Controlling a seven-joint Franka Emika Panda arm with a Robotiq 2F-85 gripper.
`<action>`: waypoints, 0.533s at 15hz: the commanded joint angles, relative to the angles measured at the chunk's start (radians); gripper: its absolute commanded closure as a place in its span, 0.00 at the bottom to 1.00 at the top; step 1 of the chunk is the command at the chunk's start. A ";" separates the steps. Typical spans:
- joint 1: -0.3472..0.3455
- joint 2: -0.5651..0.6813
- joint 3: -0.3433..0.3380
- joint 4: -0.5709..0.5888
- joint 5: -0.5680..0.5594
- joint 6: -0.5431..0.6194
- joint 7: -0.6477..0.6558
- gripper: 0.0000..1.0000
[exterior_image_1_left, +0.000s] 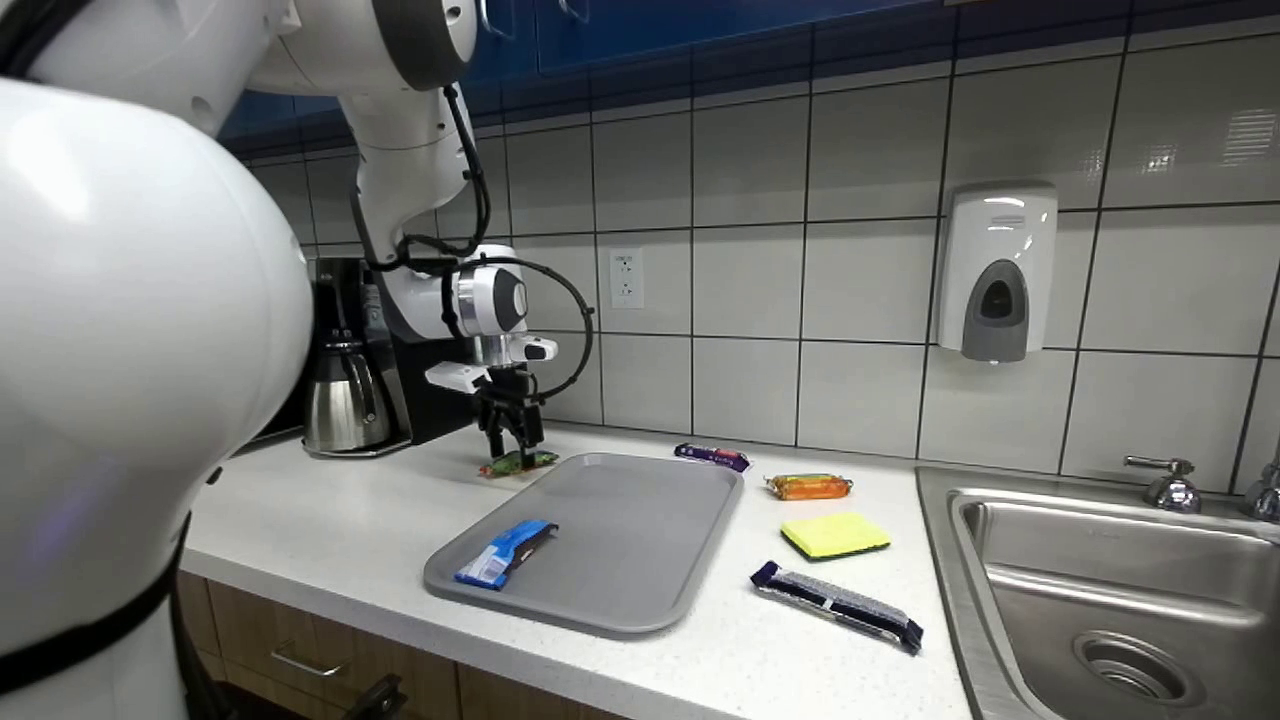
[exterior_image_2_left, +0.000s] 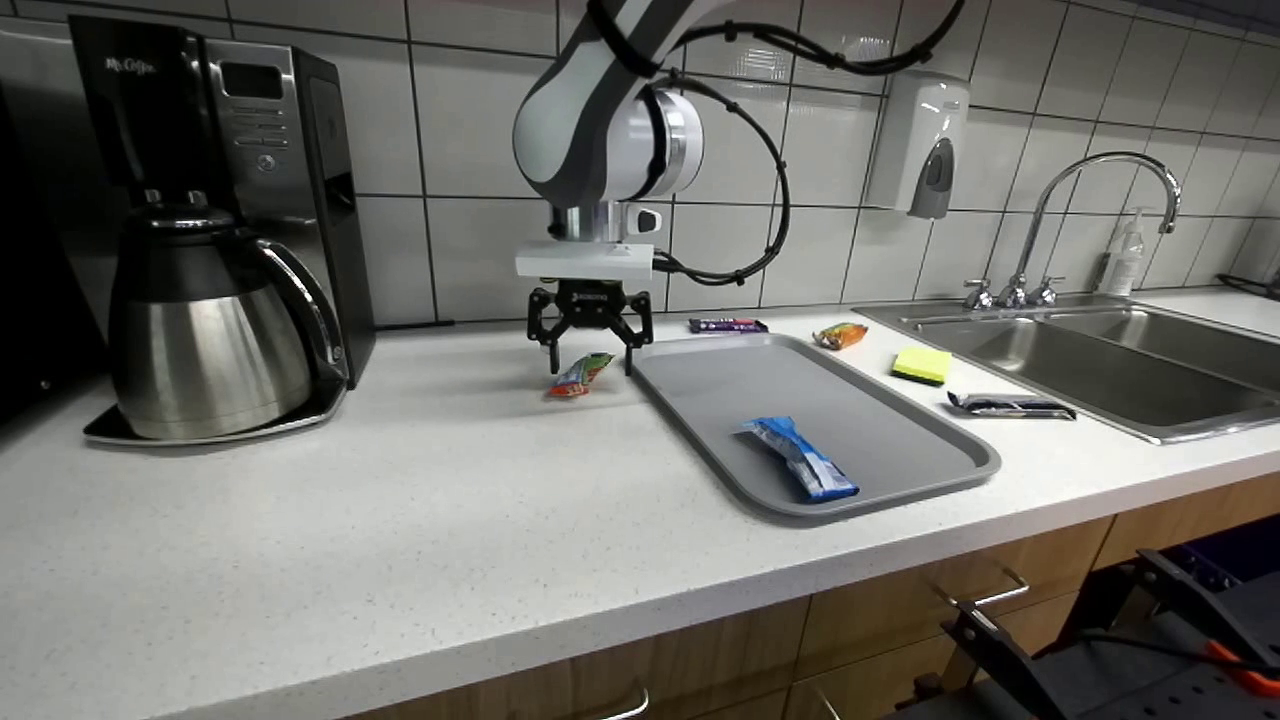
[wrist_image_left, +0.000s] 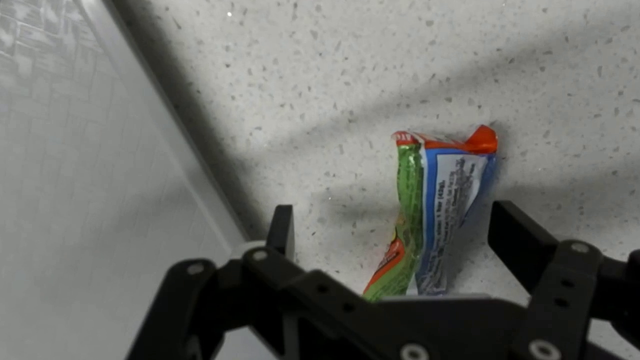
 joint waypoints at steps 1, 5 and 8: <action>0.017 0.036 -0.016 0.066 0.002 -0.046 0.040 0.00; 0.015 0.054 -0.014 0.092 0.007 -0.045 0.044 0.00; 0.008 0.057 -0.006 0.099 0.014 -0.049 0.035 0.03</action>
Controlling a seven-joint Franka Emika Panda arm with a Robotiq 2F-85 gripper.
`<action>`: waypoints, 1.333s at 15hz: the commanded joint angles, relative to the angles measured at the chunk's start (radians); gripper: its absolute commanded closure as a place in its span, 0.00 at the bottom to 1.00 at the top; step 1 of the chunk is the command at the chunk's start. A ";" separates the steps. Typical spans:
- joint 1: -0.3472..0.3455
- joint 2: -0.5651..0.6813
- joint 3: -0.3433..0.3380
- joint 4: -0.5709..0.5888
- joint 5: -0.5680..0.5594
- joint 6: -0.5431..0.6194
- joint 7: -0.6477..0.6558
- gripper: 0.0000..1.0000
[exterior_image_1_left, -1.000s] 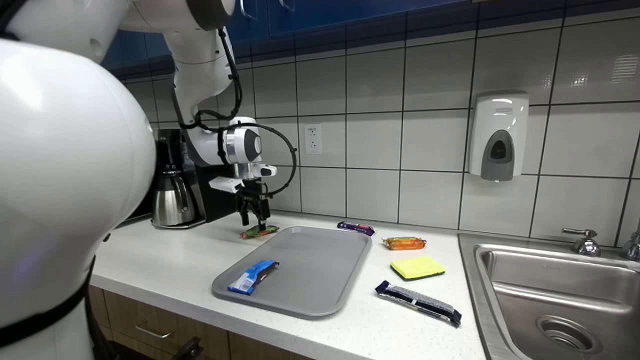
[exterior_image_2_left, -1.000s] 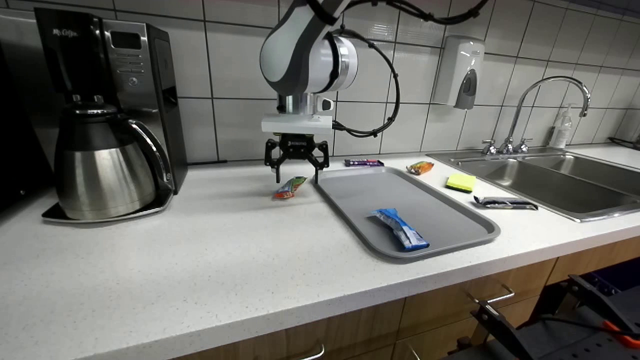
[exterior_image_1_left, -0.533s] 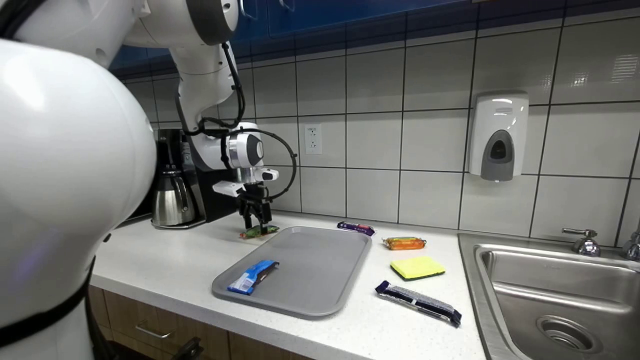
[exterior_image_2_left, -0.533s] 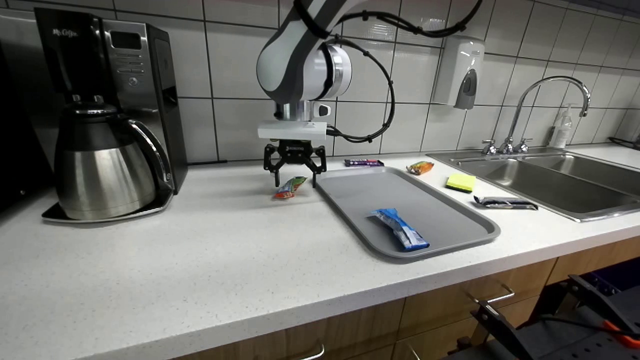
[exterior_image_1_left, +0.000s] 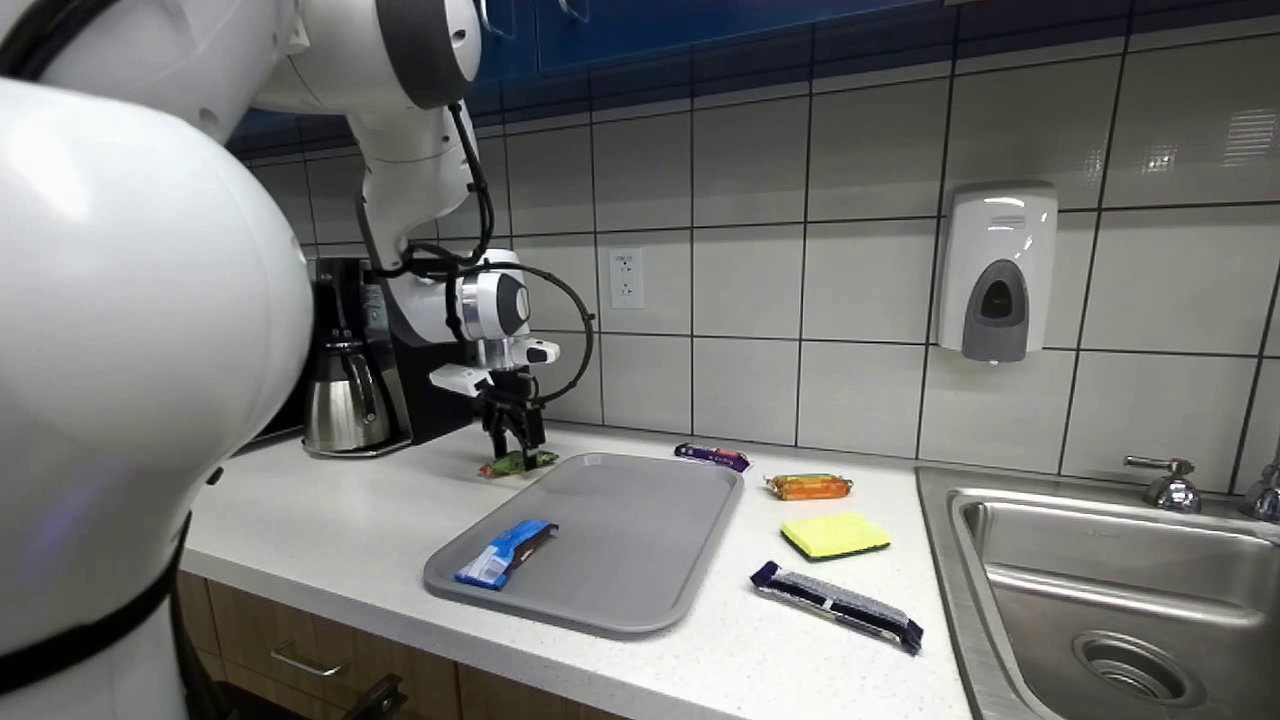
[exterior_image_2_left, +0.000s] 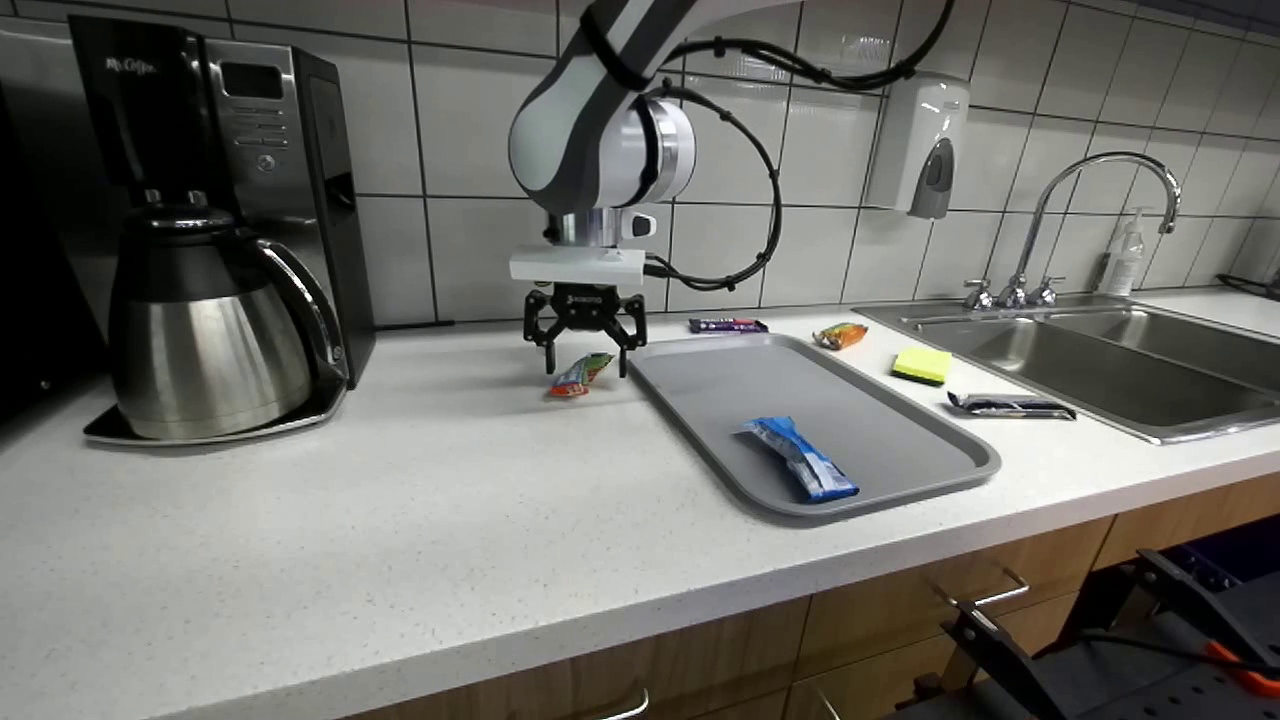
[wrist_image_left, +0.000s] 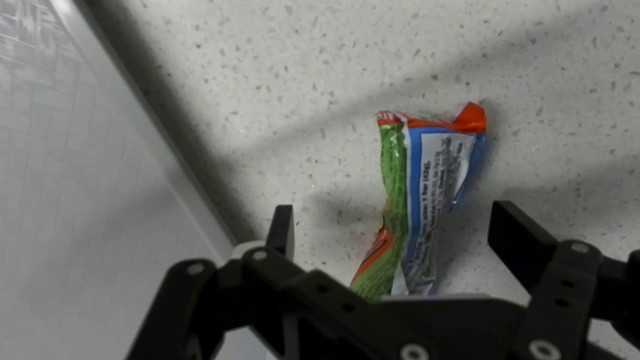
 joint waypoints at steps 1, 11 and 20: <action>0.005 0.018 -0.001 0.049 0.016 -0.048 0.012 0.26; 0.005 0.014 -0.003 0.052 0.011 -0.045 0.006 0.92; -0.021 -0.048 0.016 -0.010 0.032 -0.028 -0.031 0.96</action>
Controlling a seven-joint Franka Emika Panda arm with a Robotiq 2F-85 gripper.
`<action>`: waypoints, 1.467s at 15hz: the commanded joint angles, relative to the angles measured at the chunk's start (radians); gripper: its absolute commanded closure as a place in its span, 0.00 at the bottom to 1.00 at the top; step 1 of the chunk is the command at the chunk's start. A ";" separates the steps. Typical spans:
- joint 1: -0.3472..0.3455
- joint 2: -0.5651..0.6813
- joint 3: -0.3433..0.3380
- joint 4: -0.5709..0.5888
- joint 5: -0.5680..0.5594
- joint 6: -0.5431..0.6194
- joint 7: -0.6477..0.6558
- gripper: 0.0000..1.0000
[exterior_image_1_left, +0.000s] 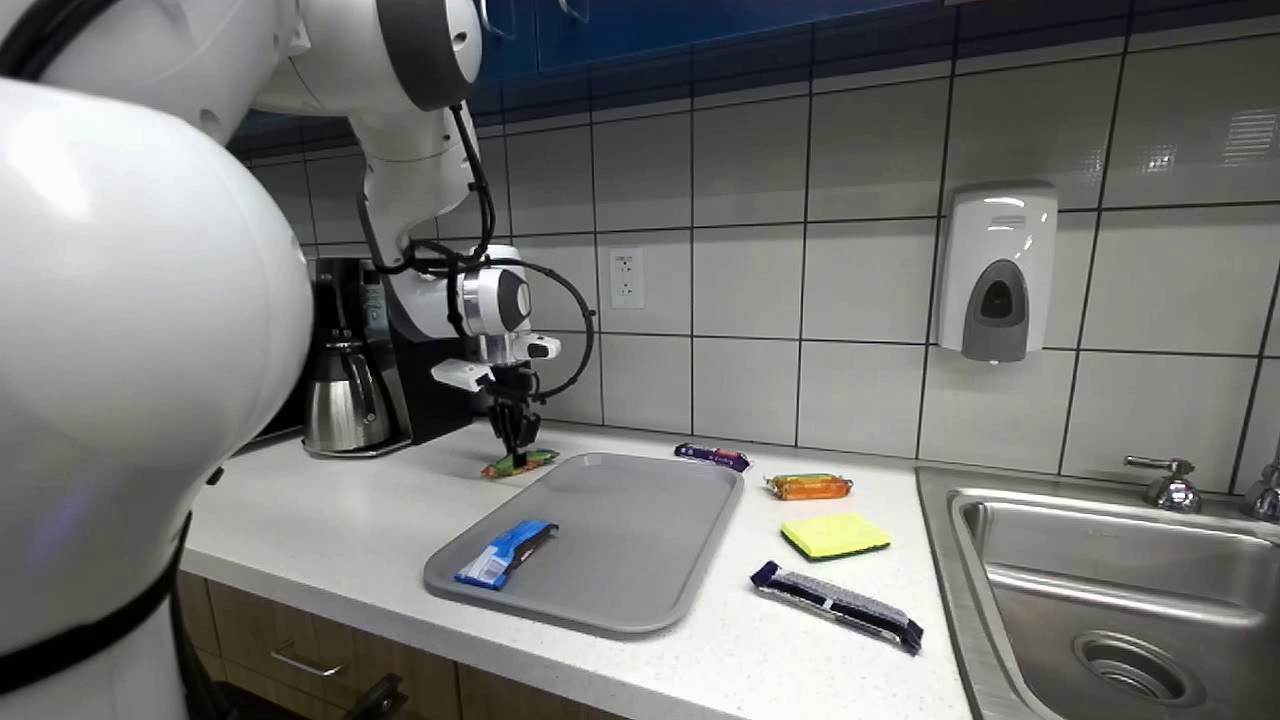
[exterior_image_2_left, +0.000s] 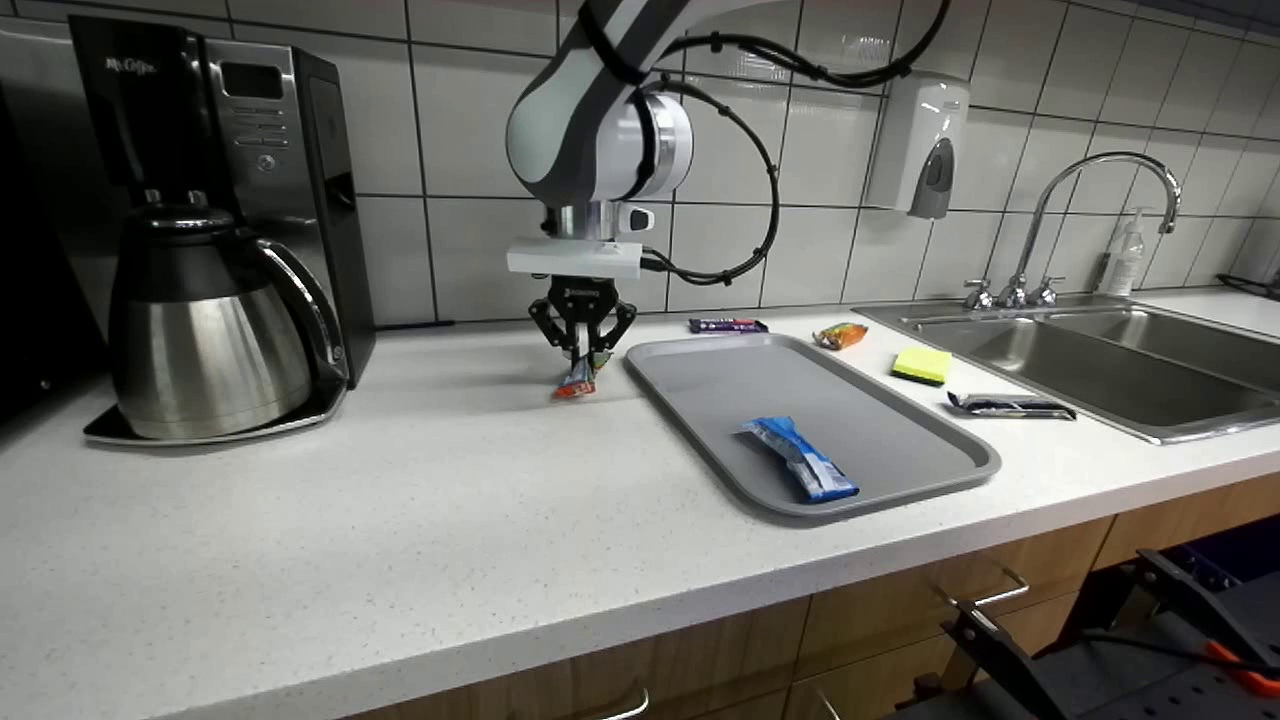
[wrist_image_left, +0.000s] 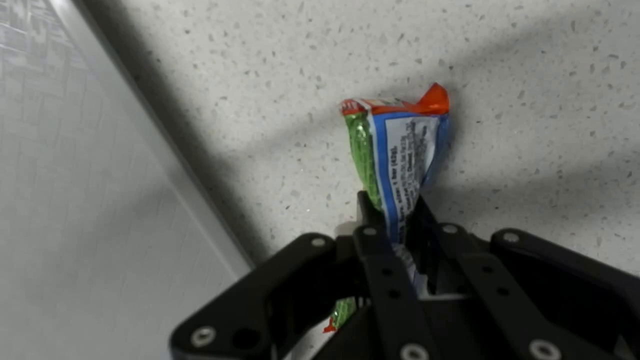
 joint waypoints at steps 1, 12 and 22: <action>-0.026 -0.069 0.022 -0.048 0.034 -0.014 -0.041 0.96; -0.084 -0.307 0.032 -0.276 0.066 0.016 -0.183 0.96; -0.160 -0.465 0.039 -0.493 0.087 0.028 -0.374 0.96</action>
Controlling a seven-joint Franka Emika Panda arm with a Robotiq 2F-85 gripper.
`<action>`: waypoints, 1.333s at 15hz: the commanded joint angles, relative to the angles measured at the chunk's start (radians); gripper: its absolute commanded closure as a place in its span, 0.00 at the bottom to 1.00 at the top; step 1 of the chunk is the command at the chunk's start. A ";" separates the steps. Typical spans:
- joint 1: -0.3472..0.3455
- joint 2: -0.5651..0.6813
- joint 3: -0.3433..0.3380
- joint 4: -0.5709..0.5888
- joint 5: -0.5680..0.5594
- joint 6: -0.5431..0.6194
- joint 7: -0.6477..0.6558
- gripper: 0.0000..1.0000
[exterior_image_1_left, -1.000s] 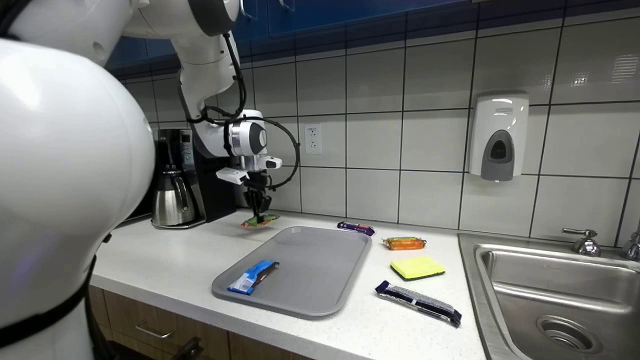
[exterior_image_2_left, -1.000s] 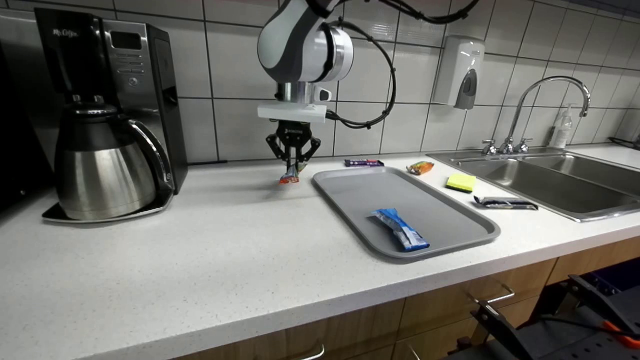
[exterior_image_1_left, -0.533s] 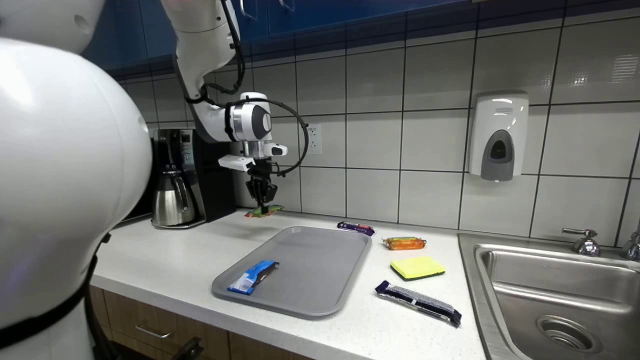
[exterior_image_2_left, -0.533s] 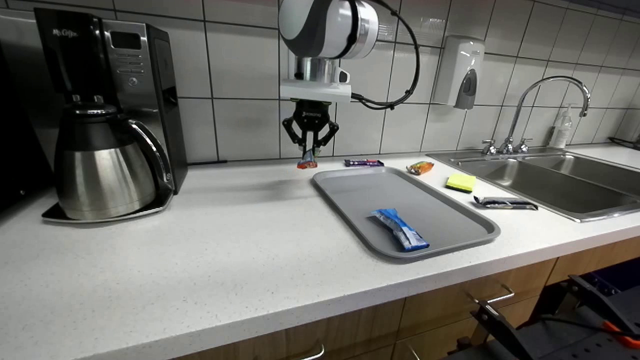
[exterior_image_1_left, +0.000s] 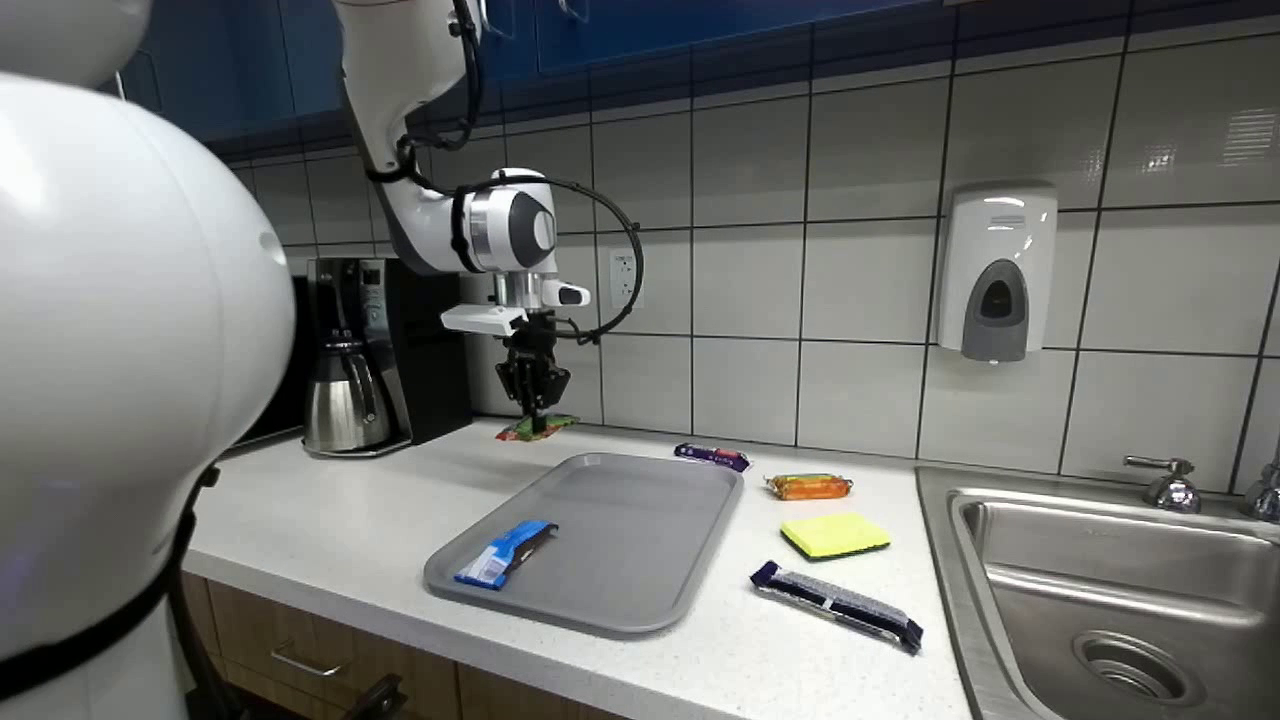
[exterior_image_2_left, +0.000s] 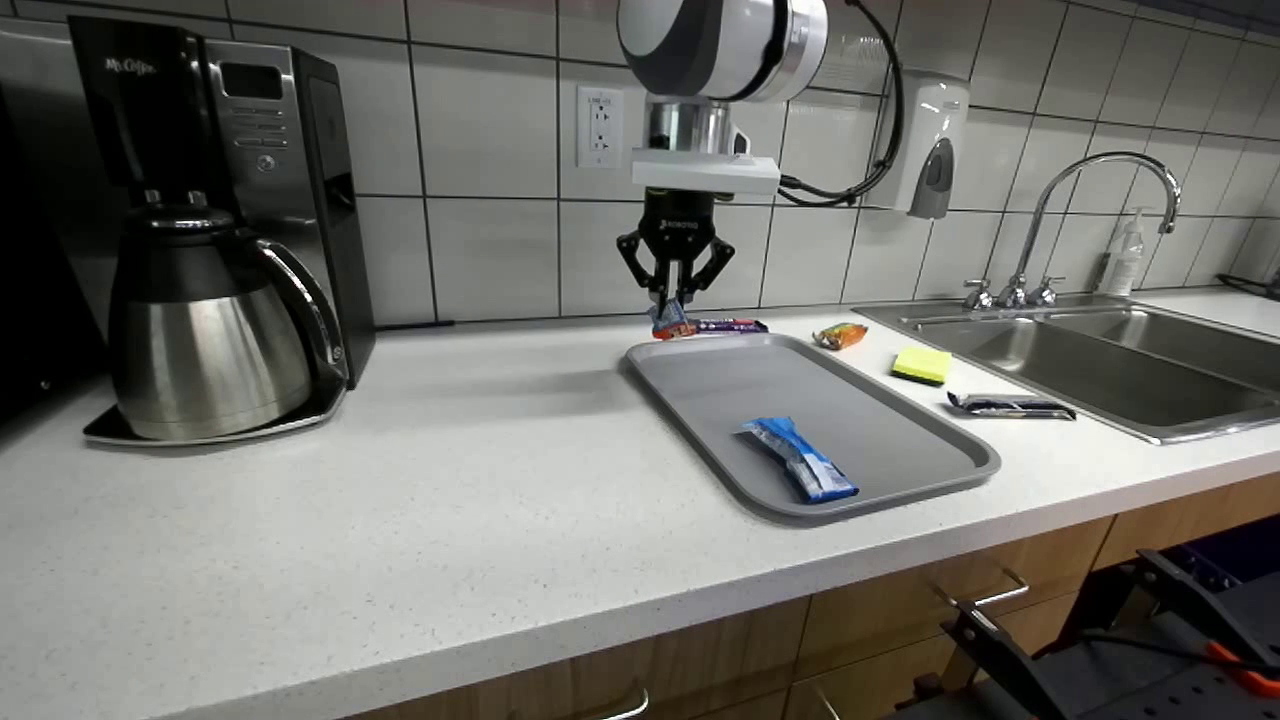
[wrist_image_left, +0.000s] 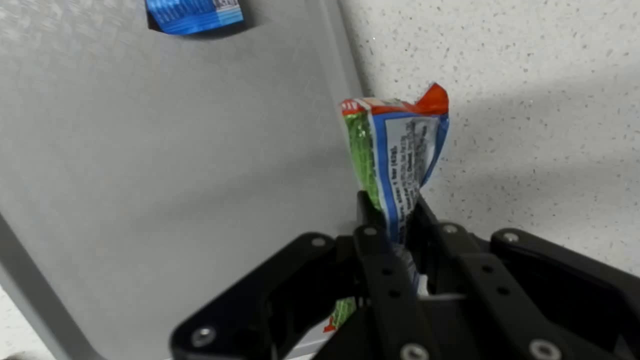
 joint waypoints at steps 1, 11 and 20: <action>-0.053 -0.076 0.028 -0.102 0.031 0.018 -0.109 0.96; -0.091 -0.068 0.007 -0.172 -0.012 0.028 -0.192 0.96; -0.086 -0.037 0.000 -0.183 -0.014 0.061 -0.163 0.96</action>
